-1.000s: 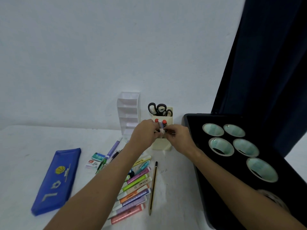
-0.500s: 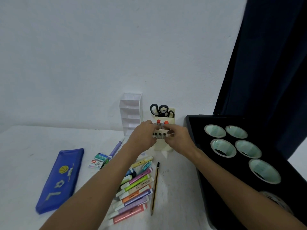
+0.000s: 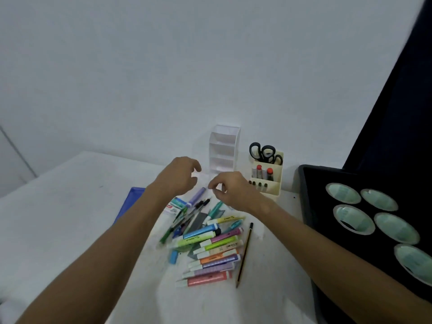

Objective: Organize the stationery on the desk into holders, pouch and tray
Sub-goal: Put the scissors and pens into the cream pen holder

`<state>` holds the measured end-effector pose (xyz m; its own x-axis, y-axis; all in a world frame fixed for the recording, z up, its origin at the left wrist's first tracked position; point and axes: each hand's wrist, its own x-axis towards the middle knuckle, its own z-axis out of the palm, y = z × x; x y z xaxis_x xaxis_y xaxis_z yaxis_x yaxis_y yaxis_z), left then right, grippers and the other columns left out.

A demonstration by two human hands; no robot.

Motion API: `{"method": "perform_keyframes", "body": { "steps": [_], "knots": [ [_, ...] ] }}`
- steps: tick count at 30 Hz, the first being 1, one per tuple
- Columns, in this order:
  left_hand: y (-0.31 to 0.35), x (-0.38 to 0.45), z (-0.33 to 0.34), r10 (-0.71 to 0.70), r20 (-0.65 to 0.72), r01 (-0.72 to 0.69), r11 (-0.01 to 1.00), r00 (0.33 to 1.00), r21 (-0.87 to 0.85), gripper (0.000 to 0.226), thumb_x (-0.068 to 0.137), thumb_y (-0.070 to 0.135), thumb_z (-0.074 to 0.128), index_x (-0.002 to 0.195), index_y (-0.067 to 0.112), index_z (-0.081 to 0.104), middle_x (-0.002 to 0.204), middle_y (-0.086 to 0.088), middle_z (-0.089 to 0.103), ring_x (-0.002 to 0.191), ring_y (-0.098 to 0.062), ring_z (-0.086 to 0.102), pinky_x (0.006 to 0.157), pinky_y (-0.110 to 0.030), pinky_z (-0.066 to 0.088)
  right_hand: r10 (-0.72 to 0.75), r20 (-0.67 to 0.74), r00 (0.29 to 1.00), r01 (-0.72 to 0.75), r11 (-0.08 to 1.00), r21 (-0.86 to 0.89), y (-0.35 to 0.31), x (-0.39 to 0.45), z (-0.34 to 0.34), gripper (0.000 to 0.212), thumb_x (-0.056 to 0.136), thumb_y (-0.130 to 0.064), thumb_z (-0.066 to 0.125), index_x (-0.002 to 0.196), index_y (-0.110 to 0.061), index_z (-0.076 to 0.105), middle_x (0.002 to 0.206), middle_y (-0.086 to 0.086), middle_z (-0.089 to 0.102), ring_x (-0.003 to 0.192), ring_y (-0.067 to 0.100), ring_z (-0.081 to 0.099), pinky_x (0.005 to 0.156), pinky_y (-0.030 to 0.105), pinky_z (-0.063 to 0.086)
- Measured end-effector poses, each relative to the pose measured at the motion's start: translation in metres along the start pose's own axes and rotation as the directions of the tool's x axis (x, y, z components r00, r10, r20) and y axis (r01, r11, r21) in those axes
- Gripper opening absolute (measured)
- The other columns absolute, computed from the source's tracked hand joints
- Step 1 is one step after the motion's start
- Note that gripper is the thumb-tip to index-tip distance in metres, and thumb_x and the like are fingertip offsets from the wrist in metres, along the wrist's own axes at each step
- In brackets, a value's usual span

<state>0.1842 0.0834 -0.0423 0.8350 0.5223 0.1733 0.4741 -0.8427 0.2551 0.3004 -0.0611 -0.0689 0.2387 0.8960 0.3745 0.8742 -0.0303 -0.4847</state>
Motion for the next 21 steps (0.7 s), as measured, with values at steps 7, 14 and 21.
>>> {"method": "perform_keyframes", "body": {
  "steps": [7,14,21],
  "knots": [
    [-0.046,-0.041,0.026,-0.202,0.269,0.195,0.979,0.942,0.056,0.026,0.080,0.018,0.069,0.107,0.015,0.070,0.110,-0.007,0.068,0.095,-0.023,0.065,0.083,-0.034,0.053,0.051,0.365,0.929,-0.008,0.993,-0.118,-0.007,0.018,0.056,0.020,0.085,-0.004,0.057,0.096,-0.005,0.074,0.105,0.010,0.072,0.098,0.022,0.065,0.086,0.025,0.048],
    [-0.057,-0.065,0.056,-0.242,0.341,0.242,0.969,0.908,0.041,0.033,0.080,0.028,0.073,0.110,0.015,0.070,0.108,-0.006,0.070,0.096,-0.021,0.065,0.081,-0.030,0.052,0.123,0.488,0.864,0.061,0.937,-0.345,-0.018,0.021,0.094,0.034,0.087,0.006,0.051,0.117,-0.003,0.062,0.104,0.024,0.064,0.075,0.030,0.062,0.060,0.025,0.037],
    [-0.057,-0.069,0.069,-0.247,0.317,0.241,0.969,0.915,0.059,0.021,0.081,0.025,0.065,0.094,0.013,0.077,0.093,-0.007,0.072,0.083,-0.025,0.066,0.069,-0.030,0.051,-0.029,0.456,0.890,0.251,0.865,-0.434,-0.006,0.020,0.113,0.027,0.084,0.004,0.056,0.106,-0.007,0.066,0.109,0.015,0.059,0.100,0.033,0.056,0.079,0.038,0.048]
  ]
}}
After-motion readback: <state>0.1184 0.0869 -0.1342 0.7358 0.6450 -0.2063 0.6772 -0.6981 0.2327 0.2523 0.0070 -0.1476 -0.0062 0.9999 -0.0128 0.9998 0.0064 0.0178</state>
